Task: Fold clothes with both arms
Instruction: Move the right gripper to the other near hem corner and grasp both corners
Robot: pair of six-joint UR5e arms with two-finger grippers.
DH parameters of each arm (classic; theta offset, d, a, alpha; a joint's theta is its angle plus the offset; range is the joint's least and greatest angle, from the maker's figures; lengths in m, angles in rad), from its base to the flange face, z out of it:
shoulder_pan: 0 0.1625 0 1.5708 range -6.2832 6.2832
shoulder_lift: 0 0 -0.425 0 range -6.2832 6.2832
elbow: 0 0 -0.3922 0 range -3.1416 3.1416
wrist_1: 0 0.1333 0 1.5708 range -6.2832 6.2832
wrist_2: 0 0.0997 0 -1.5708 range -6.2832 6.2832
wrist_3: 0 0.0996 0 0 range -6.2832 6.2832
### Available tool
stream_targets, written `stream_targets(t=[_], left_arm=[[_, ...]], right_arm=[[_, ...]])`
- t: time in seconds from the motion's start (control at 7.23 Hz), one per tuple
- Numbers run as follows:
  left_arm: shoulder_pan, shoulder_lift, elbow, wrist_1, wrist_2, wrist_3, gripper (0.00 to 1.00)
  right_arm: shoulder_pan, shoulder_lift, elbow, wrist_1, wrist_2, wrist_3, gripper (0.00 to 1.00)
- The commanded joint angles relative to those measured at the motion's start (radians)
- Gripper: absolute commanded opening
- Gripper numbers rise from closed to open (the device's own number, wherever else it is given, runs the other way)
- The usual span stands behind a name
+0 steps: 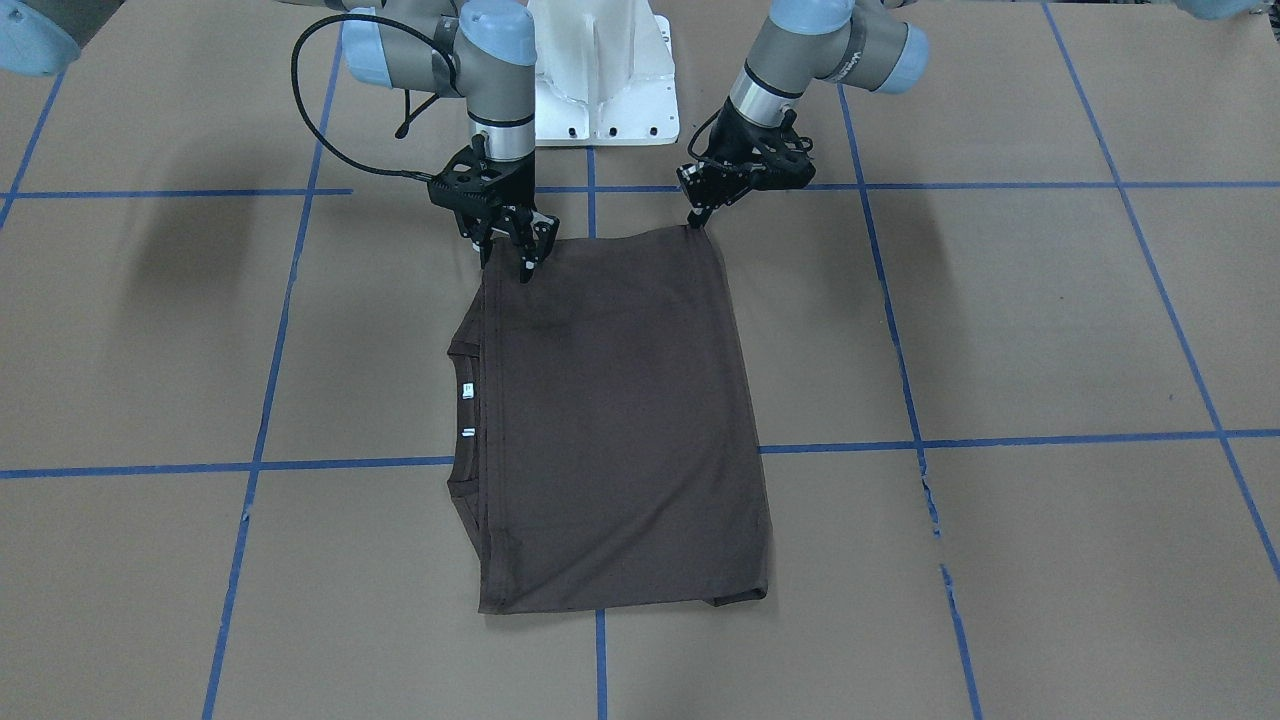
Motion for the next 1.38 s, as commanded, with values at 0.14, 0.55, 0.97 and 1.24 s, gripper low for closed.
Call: stream_targets(t=[0.14,0.55,0.97,1.24], left_arm=[[0.0,-0.002,-0.001,0.0,0.0,0.002,0.0],[0.0,-0.001,-0.001,0.0,-0.002,0.002,0.0],[0.0,0.001,-0.001,0.0,0.0,0.002,0.0],[0.0,-0.001,-0.01,0.0,-0.009,0.005,0.0]], right_arm=[[-0.003,0.003,0.001,-0.004,-0.003,0.0,0.0],[-0.002,0.003,0.008,-0.007,-0.003,-0.001,0.0],[-0.002,0.001,0.01,-0.008,-0.003,-0.001,0.0],[0.0,0.003,0.023,-0.008,-0.003,-0.003,0.0]])
